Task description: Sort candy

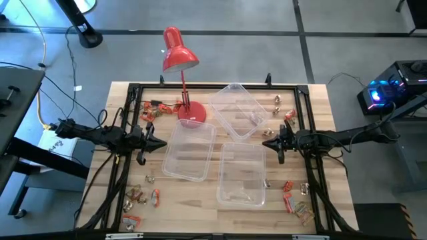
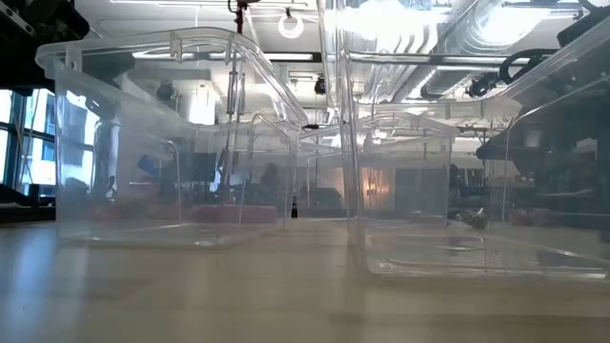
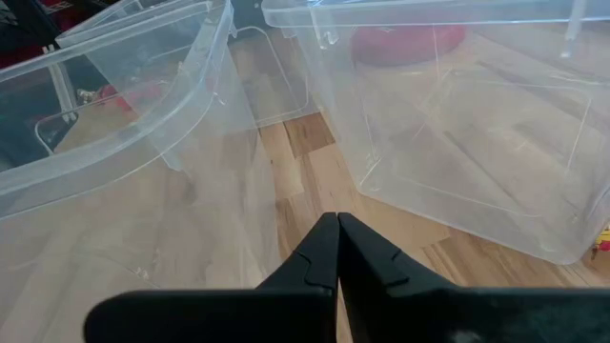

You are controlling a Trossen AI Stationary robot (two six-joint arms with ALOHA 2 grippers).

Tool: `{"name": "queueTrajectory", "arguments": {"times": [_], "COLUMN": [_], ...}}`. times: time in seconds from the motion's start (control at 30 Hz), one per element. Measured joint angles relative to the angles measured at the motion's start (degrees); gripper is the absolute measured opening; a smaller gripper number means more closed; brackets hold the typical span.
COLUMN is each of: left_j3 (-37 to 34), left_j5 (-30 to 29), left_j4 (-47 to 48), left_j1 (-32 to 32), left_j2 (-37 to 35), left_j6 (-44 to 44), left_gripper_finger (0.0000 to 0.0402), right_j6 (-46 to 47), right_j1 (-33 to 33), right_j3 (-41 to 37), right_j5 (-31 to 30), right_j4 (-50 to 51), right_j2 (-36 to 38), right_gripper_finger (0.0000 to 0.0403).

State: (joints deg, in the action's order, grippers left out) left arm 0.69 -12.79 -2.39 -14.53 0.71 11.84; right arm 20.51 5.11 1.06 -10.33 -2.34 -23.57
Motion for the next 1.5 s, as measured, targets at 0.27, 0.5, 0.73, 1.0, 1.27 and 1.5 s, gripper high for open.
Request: {"name": "queueTrajectory", "arguments": {"times": [0.27,0.5,0.73,1.0,1.27,1.5], "left_j3": [0.0,0.0,9.2,31.8,44.2,48.3], "left_j5": [0.0,-2.8,-6.8,-7.3,-13.8,-19.8], "left_j4": [-0.1,-22.0,-34.0,-5.5,-5.5,-9.8], "left_j1": [0.0,0.0,1.5,3.0,3.3,3.3], "left_j2": [0.0,0.1,7.3,22.8,32.1,37.9], "left_j6": [0.0,7.6,5.0,-6.4,-0.9,-1.9], "left_gripper_finger": [0.0000,0.0000,0.0000,0.0000,0.0000,0.0000], "right_j6": [0.0,0.0,0.0,0.0,-14.3,15.4], "right_j1": [0.0,0.0,0.0,0.0,0.0,0.0], "right_j3": [0.0,0.0,0.0,0.0,0.0,0.0], "right_j5": [0.0,0.0,0.0,0.0,-1.6,-1.2], "right_j4": [0.0,0.0,0.0,0.0,-1.5,-35.5], "right_j2": [0.0,0.0,0.0,0.0,0.0,0.0], "right_gripper_finger": [0.0000,0.0000,0.0000,0.0000,0.0000,0.0000]}}
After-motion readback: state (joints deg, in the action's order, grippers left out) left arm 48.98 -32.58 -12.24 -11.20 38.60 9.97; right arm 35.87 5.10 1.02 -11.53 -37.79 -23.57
